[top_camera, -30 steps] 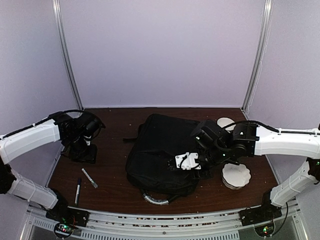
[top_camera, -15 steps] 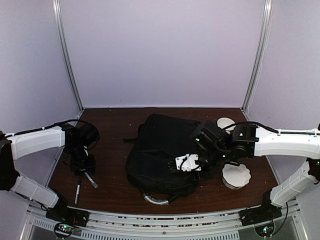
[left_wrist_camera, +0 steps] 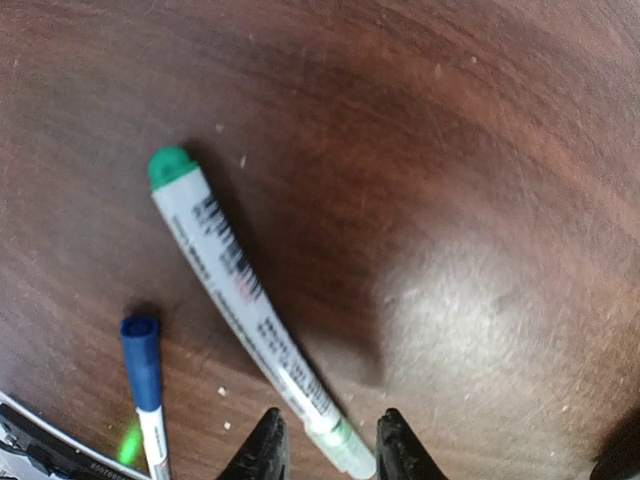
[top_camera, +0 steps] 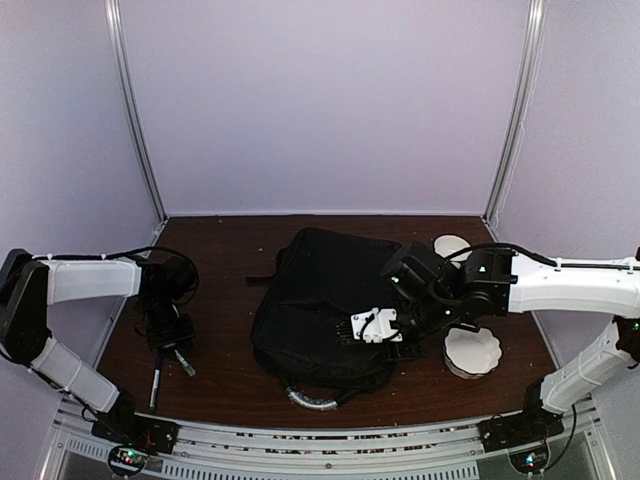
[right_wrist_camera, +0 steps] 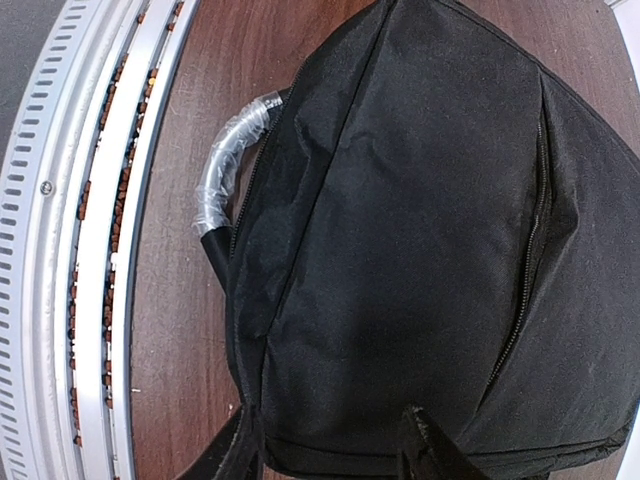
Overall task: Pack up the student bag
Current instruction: Pick up the pen at the corner of the board.
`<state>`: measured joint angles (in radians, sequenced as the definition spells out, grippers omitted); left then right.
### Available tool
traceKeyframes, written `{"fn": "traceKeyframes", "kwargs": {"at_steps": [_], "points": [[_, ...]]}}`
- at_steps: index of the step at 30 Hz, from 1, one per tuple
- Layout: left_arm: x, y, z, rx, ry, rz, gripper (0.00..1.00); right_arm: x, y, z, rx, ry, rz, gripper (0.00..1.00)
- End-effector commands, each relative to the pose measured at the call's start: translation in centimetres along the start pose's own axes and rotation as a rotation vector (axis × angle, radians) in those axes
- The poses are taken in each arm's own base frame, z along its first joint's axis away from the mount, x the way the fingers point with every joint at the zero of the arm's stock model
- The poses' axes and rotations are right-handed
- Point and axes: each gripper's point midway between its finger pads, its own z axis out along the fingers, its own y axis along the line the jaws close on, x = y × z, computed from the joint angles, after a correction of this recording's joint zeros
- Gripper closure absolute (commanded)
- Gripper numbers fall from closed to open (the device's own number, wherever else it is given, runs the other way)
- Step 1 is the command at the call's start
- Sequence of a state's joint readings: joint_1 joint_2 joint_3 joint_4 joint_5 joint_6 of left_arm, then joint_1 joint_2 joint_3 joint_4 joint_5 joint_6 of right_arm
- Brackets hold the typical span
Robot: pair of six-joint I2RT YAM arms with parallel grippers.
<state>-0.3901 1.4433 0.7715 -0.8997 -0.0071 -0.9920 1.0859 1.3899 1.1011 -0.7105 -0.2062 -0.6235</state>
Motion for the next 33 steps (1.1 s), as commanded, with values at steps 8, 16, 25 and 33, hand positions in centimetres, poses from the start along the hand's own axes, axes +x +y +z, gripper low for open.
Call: {"fn": "traceKeyframes", "kwargs": {"at_steps": [8, 16, 25, 33], "points": [[-1.7, -0.1, 1.7, 0.017, -0.014, -0.081, 0.71, 0.9, 0.2, 0.4, 0.0, 0.03, 0.01, 0.54], [-2.8, -0.2, 2.4, -0.004, -0.022, -0.067, 0.88, 1.1, 0.2, 0.7, -0.003, 0.039, 0.009, 0.54], [-4.4, -1.7, -1.8, 0.076, -0.115, 0.017, 1.0, 1.2, -0.1, 0.5, 0.003, 0.052, 0.015, 0.54], [-5.6, -10.3, -13.4, 0.398, -0.369, 0.367, 1.0, 2.2, -1.6, -0.4, 0.02, 0.054, 0.068, 0.54]]}}
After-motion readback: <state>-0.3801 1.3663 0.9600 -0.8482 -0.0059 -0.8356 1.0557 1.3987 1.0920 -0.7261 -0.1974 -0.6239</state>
